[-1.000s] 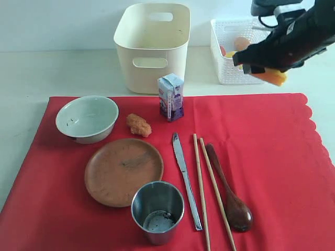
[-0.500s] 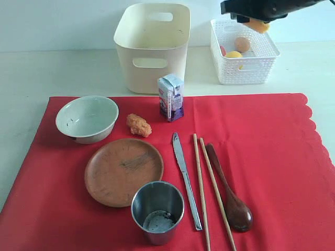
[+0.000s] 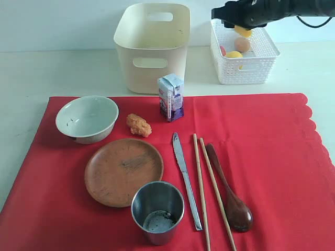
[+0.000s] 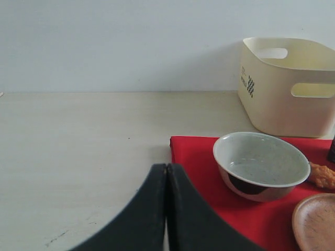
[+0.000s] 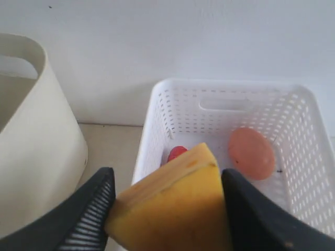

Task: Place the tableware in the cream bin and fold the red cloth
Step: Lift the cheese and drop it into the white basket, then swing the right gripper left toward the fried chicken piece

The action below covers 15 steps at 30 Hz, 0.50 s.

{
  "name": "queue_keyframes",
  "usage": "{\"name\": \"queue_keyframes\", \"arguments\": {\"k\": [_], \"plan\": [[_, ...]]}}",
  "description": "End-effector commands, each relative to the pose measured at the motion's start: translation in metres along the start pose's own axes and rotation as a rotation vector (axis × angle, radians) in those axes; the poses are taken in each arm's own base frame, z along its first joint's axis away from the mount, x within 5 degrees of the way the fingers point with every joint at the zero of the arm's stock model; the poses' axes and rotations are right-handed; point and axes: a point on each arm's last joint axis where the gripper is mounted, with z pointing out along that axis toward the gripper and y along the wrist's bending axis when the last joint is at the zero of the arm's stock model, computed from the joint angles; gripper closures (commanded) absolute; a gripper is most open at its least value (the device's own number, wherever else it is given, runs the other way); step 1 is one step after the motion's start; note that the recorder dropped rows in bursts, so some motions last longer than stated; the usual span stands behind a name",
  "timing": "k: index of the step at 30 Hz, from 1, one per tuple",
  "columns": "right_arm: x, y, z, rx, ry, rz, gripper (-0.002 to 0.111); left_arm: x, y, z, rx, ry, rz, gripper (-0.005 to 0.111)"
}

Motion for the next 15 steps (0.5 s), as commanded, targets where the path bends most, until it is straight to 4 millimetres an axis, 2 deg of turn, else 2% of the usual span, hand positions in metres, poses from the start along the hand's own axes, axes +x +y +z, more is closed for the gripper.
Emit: {"name": "queue_keyframes", "arguments": {"k": [1, 8, 11, 15], "plan": [[0.0031, -0.0015, 0.0082, 0.000, -0.015, 0.024, 0.060, -0.0005, 0.0001, -0.0004, -0.002, -0.007, 0.001, 0.106], [0.0050, -0.0017, 0.0098, 0.000, -0.010, 0.024, 0.035, -0.0005, 0.0001, -0.0004, -0.002, -0.007, 0.001, 0.106], [0.0055, -0.0018, 0.0098, 0.001, -0.004, 0.040, 0.031, -0.0005, 0.0001, -0.0004, -0.002, -0.007, 0.001, 0.106], [0.0032, -0.0017, 0.0028, 0.010, 0.036, 0.120, 0.031, -0.0005, 0.0001, -0.0004, -0.002, -0.007, 0.001, 0.106]]}}
